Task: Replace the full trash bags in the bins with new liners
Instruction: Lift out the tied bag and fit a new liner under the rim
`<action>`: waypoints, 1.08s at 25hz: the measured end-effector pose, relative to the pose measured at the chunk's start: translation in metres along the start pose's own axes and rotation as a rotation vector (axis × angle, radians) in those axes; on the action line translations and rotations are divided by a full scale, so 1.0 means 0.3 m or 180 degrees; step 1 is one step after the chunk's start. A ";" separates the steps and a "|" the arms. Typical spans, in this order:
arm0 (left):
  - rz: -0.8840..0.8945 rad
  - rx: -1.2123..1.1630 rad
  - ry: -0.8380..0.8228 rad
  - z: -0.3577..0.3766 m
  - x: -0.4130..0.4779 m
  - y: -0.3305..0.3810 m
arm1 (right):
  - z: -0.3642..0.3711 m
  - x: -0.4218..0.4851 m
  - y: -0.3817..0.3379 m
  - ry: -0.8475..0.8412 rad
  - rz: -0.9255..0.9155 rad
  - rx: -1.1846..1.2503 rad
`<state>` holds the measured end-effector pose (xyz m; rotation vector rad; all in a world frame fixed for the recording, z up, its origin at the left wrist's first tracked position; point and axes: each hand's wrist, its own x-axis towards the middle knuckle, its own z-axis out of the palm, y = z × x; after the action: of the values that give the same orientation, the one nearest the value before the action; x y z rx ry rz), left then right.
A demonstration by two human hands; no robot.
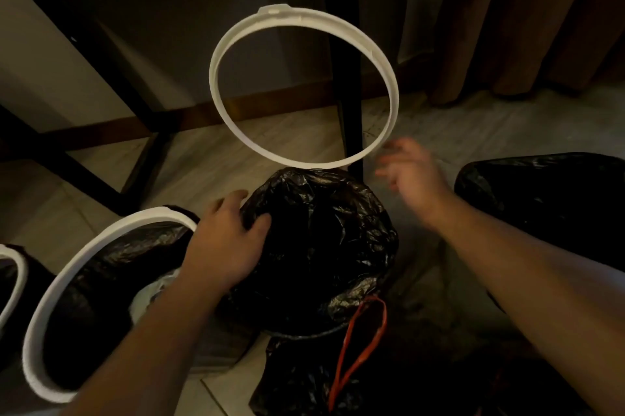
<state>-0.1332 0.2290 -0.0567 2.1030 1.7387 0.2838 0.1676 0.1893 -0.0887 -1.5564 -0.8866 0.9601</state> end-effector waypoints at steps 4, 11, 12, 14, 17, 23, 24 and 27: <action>-0.0275 -0.0556 0.0828 0.037 -0.348 -0.071 | -0.064 -0.021 -0.222 0.0346 -0.0778 0.1226; -0.2036 -0.2756 -0.0165 0.161 -0.453 -0.086 | 0.072 -0.198 -0.197 -0.0090 -0.0849 0.0012; -0.2067 -0.3221 -0.0175 0.174 -0.453 -0.088 | 0.072 -0.229 -0.163 -0.0186 -0.0897 -0.0141; -0.1931 -0.3583 -0.0118 0.201 -0.452 -0.098 | 0.063 -0.280 -0.096 -0.0416 -0.0887 -0.0656; -0.1773 -0.3804 -0.0145 0.226 -0.469 -0.099 | 0.044 -0.319 0.023 -0.0699 -0.1056 -0.1779; -0.1904 -0.4186 -0.0025 0.253 -0.517 -0.089 | 0.030 -0.371 0.120 -0.0805 -0.1115 -0.2605; -0.1992 -0.4182 0.0051 0.255 -0.521 -0.092 | 0.041 -0.370 0.115 -0.0703 -0.0967 -0.2402; -0.2047 -0.4005 0.0106 0.248 -0.519 -0.094 | 0.074 -0.368 0.137 -0.0573 -0.0527 -0.1729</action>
<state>-0.1612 0.0689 -0.1212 0.6293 1.4780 0.9005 0.1054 0.0910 -0.1174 -1.8249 -1.4699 0.7838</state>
